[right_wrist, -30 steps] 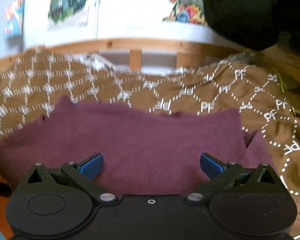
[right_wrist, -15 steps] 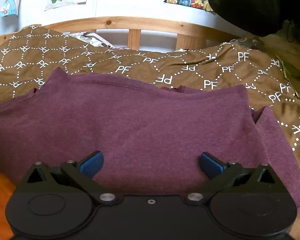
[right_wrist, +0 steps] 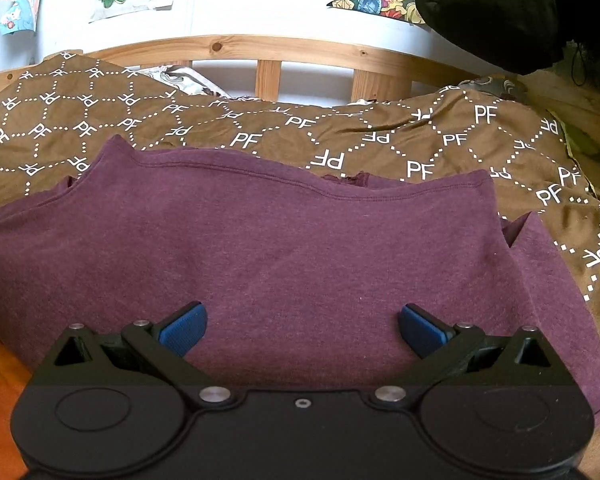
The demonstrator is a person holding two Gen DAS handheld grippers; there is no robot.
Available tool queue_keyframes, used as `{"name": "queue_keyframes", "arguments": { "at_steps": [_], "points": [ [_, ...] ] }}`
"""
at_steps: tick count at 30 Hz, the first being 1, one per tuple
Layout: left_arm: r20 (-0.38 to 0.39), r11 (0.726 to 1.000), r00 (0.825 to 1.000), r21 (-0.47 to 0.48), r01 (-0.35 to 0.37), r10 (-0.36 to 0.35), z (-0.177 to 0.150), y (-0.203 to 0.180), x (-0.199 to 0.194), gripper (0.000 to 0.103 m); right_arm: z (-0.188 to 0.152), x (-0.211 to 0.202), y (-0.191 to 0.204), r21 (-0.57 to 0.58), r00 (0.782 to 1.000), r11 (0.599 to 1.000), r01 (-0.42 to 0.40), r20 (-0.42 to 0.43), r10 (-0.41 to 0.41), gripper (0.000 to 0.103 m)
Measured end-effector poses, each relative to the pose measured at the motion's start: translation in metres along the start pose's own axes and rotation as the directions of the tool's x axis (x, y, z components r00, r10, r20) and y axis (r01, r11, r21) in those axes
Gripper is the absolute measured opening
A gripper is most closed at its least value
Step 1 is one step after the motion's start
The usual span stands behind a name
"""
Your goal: Fold small clothes
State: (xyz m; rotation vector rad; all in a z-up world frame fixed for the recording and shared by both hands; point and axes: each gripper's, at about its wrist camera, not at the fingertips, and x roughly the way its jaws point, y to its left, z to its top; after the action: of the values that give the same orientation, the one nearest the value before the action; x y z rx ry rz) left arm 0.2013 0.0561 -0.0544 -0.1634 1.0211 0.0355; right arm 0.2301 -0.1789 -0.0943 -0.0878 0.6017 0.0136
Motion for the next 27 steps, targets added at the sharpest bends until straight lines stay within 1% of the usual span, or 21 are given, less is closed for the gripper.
{"name": "queue_keyframes", "arguments": {
  "at_steps": [2,3,4,6,7,9,12,16,17,18,20,22,24,26,27],
  "points": [
    [-0.004,1.0,1.0,-0.02,0.012,-0.012,0.003,0.003,-0.002,0.103,0.0,0.0,0.0,0.0,1.0,1.0,0.0,0.0,0.0,0.102],
    [-0.003,0.999,1.0,-0.038,0.027,-0.028,0.005,0.005,-0.004,0.103,0.0,0.0,0.0,0.001,1.0,1.0,-0.001,0.0,0.001,0.102],
    [0.005,0.997,0.998,-0.046,0.06,-0.06,0.008,0.008,-0.007,0.103,0.0,0.0,0.0,0.001,1.0,1.0,-0.002,0.0,0.002,0.102],
    [0.059,0.989,0.989,-0.046,0.139,-0.136,0.013,0.017,-0.015,0.103,0.0,0.0,0.0,0.002,1.0,1.0,-0.002,0.001,0.002,0.102],
    [0.097,0.986,0.984,-0.051,0.157,-0.152,0.016,0.022,-0.02,0.103,0.0,-0.001,0.0,0.002,1.0,1.0,-0.002,0.001,0.002,0.102],
    [0.17,0.984,0.973,-0.062,0.167,-0.154,0.023,0.031,-0.027,0.103,0.0,-0.001,0.0,0.003,1.0,1.0,-0.002,0.002,0.002,0.102],
    [0.251,0.984,0.958,-0.072,0.165,-0.142,0.035,0.042,-0.031,0.103,0.0,-0.001,0.0,0.002,1.0,1.0,-0.002,0.002,0.002,0.102],
    [0.322,0.992,0.939,-0.006,0.13,-0.121,0.058,0.044,-0.027,0.103,0.0,-0.001,0.0,0.003,1.0,1.0,-0.002,0.003,0.002,0.103],
    [0.327,0.992,0.937,0.008,0.129,-0.125,0.064,0.045,-0.024,0.103,0.0,-0.001,0.0,0.003,1.0,1.0,-0.002,0.003,0.002,0.103],
    [0.32,0.989,0.937,0.018,0.144,-0.142,0.07,0.047,-0.02,0.103,0.0,-0.001,0.0,0.004,1.0,1.0,-0.002,0.003,0.002,0.103],
    [0.277,0.978,0.939,0.019,0.206,-0.203,0.075,0.048,-0.009,0.103,0.0,-0.001,0.0,0.004,1.0,1.0,-0.002,0.004,0.002,0.103],
    [0.228,0.964,0.939,-0.008,0.267,-0.259,0.08,0.051,0.003,0.103,0.0,-0.001,0.0,0.004,1.0,1.0,-0.003,0.004,0.003,0.103],
    [0.191,0.951,0.936,-0.041,0.308,-0.295,0.081,0.052,0.015,0.103,0.0,-0.001,-0.001,0.004,1.0,1.0,-0.003,0.004,0.003,0.102],
    [0.179,0.945,0.933,-0.04,0.325,-0.313,0.078,0.05,0.021,0.103,-0.001,-0.001,0.0,0.004,1.0,1.0,-0.002,0.004,0.002,0.103],
    [0.177,0.948,0.935,-0.03,0.317,-0.307,0.077,0.048,0.023,0.103,-0.001,-0.001,0.0,0.004,1.0,1.0,-0.003,0.004,0.003,0.103]
  ]
}}
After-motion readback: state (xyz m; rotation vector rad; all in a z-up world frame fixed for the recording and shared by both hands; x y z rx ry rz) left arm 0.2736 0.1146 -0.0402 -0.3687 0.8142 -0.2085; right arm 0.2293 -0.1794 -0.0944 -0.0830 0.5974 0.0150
